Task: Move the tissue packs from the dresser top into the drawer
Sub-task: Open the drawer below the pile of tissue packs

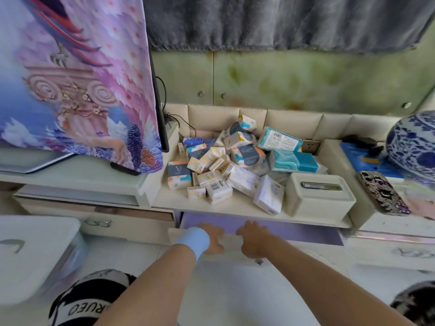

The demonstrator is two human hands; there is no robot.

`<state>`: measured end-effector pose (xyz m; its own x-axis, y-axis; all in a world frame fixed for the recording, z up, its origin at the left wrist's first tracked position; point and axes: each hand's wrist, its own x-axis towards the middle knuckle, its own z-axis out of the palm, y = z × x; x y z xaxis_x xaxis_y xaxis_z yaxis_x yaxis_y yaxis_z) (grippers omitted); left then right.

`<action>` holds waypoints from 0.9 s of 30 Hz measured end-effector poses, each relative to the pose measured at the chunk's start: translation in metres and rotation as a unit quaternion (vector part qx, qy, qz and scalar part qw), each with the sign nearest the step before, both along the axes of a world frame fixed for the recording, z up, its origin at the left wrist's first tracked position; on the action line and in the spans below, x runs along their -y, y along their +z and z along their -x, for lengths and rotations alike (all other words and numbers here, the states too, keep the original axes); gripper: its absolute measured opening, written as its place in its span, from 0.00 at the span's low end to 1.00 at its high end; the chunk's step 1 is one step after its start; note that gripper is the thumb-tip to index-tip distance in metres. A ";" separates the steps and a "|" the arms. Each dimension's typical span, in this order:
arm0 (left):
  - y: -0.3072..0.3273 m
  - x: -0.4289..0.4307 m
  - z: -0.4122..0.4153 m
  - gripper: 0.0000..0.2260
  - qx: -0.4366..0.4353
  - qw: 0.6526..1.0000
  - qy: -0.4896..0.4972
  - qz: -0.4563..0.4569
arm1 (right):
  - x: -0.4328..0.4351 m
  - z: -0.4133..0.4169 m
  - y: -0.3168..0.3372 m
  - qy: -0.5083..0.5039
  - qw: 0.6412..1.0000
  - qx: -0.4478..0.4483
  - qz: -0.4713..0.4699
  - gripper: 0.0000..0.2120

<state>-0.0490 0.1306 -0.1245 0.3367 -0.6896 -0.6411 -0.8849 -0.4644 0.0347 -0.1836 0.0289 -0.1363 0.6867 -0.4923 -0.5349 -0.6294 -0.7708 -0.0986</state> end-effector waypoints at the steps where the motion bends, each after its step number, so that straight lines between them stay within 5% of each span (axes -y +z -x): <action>1: 0.000 0.000 0.001 0.30 -0.003 1.000 -0.001 -0.010 | -0.001 0.004 0.000 -0.011 1.000 0.007 -0.027 0.25; 11: -0.002 -0.016 0.034 0.19 -0.099 0.981 0.057 -0.156 | -0.014 0.057 -0.008 -0.060 0.985 -0.072 -0.147 0.13; 21: 0.011 -0.035 0.056 0.23 -0.166 0.952 0.121 -0.229 | -0.030 0.077 0.004 -0.084 0.946 -0.169 -0.262 0.14; 27: 0.049 -0.010 0.069 0.20 -0.081 0.995 0.031 -0.037 | 0.012 0.078 0.057 0.001 1.000 0.007 -0.028 0.15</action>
